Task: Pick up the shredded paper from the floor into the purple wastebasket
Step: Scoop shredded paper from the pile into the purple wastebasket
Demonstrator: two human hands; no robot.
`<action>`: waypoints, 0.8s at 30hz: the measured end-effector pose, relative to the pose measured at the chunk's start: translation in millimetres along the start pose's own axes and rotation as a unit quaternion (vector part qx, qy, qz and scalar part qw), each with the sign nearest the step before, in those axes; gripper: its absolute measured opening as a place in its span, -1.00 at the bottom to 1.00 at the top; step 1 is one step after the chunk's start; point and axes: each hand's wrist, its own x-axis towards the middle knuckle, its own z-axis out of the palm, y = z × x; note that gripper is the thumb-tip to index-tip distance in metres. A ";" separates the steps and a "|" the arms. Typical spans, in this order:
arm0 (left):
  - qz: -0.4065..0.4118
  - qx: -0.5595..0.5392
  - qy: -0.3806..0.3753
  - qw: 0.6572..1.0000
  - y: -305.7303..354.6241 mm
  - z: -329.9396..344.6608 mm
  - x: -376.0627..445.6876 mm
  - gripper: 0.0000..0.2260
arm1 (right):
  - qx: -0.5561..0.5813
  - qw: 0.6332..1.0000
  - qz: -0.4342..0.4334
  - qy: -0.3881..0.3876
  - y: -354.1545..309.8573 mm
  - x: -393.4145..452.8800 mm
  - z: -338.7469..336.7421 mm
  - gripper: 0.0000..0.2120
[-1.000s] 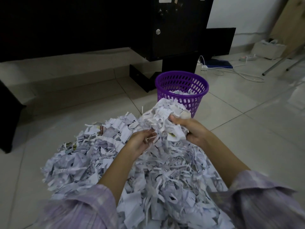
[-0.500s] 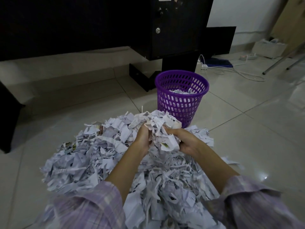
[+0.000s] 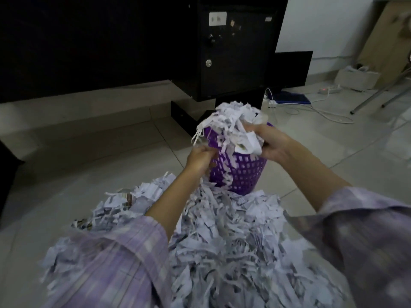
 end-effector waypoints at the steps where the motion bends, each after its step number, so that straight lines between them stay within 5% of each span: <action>1: 0.004 0.002 -0.005 1.000 10.3 4.1 7.7 -0.81 | 0.000 1.000 -0.014 0.000 -16.4 6.6 0.2 -0.85; 9: 0.063 0.022 -0.002 0.998 66.9 32.4 72.3 -0.89 | 0.025 0.997 -0.078 0.006 -102.7 59.6 -7.7 -0.89; 15: 0.067 0.207 0.040 0.975 42.1 45.7 112.8 -0.96 | -0.054 0.998 -0.009 0.036 -63.1 109.6 -39.3 -0.83; 18: 0.088 0.297 0.038 0.950 17.3 45.6 124.9 -0.73 | -0.119 0.990 0.049 0.063 -22.4 136.8 -54.4 -0.66; 21: 0.149 0.423 0.034 0.893 -3.2 46.3 130.1 -0.69 | -0.212 0.966 0.125 0.077 14.5 158.3 -65.5 -0.59; 24: 0.171 0.483 0.027 0.859 -17.3 50.2 132.5 -0.65 | -0.411 0.894 0.176 0.038 30.5 169.4 -69.5 -0.43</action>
